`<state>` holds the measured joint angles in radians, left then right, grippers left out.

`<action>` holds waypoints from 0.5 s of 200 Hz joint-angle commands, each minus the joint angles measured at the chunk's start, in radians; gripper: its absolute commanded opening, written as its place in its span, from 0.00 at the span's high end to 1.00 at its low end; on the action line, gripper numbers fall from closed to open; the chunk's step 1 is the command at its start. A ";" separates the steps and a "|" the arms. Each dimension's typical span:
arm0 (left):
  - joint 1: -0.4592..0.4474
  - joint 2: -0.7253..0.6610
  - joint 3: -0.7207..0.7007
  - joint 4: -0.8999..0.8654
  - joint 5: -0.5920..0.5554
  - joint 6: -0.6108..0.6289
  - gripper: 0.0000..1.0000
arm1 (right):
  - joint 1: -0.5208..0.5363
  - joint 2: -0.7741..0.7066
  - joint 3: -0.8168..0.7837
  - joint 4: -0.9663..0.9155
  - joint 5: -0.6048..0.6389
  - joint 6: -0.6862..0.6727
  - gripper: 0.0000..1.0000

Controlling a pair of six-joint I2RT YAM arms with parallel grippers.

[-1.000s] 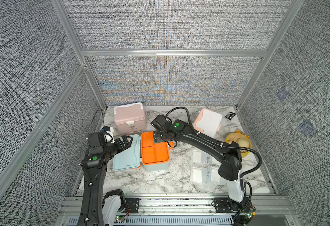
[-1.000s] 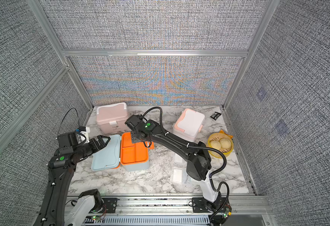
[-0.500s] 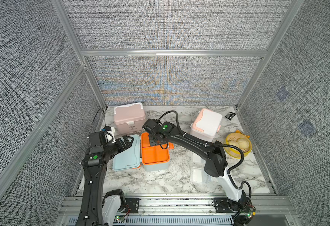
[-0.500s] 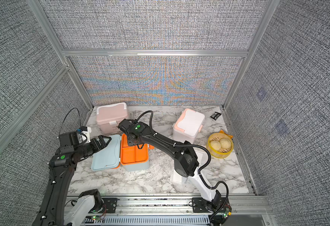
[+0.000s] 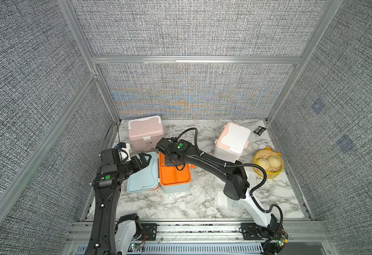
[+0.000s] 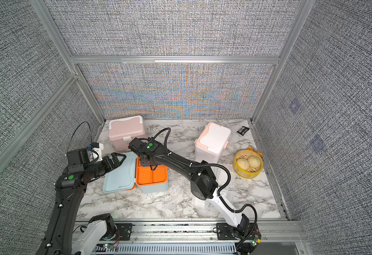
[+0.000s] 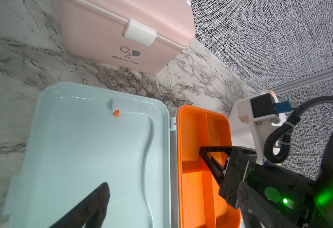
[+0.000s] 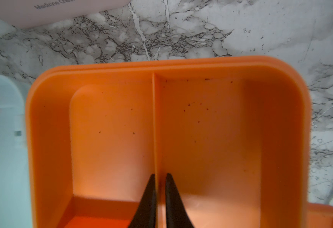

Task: Open first aid kits and take out gauze
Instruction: Pick up the compartment layer from the first aid kit.

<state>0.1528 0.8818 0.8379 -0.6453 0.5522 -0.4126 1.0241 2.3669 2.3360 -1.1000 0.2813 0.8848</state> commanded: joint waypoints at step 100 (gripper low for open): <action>-0.007 -0.009 0.002 0.011 0.006 0.010 0.00 | 0.012 -0.059 -0.015 -0.116 -0.030 0.161 1.00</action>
<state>0.1463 0.8753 0.8379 -0.6453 0.5522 -0.4122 1.0283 2.3379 2.3272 -1.1542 0.2752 1.0050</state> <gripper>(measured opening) 0.998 0.050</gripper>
